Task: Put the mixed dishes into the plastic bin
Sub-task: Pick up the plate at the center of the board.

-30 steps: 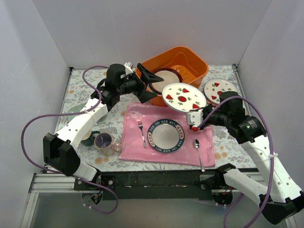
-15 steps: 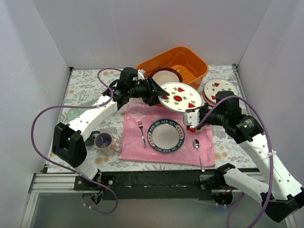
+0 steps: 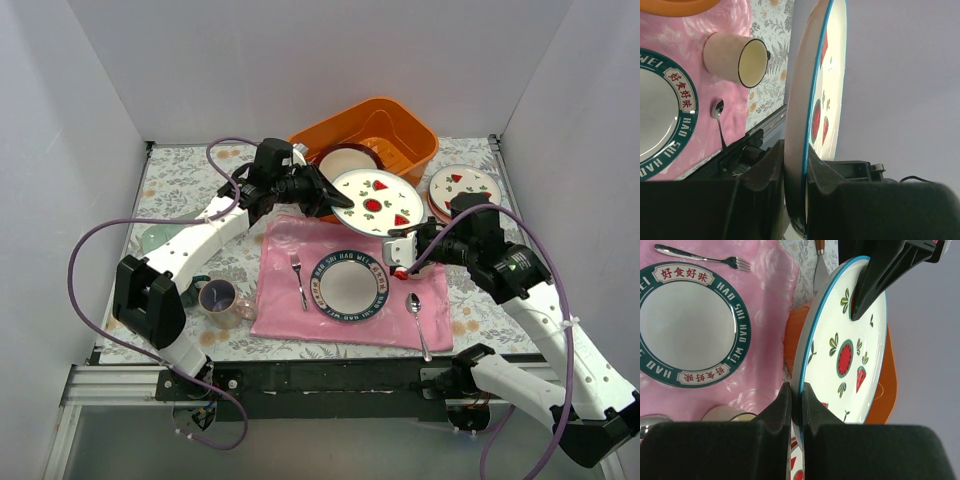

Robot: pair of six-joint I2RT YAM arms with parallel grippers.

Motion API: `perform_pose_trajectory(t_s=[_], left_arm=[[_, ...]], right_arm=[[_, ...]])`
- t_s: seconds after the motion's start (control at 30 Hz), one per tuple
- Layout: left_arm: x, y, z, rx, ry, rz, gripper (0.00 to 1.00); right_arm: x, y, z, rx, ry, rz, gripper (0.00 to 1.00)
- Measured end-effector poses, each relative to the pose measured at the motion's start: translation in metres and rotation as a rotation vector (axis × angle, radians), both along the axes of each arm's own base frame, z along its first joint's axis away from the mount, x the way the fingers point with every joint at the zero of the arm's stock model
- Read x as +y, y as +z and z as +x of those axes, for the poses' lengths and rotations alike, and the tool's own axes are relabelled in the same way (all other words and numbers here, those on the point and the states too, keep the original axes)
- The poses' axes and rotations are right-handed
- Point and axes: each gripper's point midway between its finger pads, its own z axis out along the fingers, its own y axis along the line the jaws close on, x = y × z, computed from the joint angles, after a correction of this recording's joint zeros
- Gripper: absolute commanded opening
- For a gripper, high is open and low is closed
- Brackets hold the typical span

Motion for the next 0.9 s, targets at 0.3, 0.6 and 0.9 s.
perform_pose_trajectory(t_s=[0.3,0.6,0.9], left_arm=[[0.009,0.009,0.0,-0.137,0.024,-0.001,0.0],[0.028,0.009,0.011,-0.238,0.099,0.036,0.0],[0.052,0.011,0.018,-0.316,0.168,0.062,0.0]], right_arm=[[0.003,0.006,0.002,0.01,-0.046,0.088,0.64],[0.005,0.028,-0.01,0.005,-0.04,0.189,0.84],[0.011,0.033,-0.018,0.151,-0.064,0.315,0.9]])
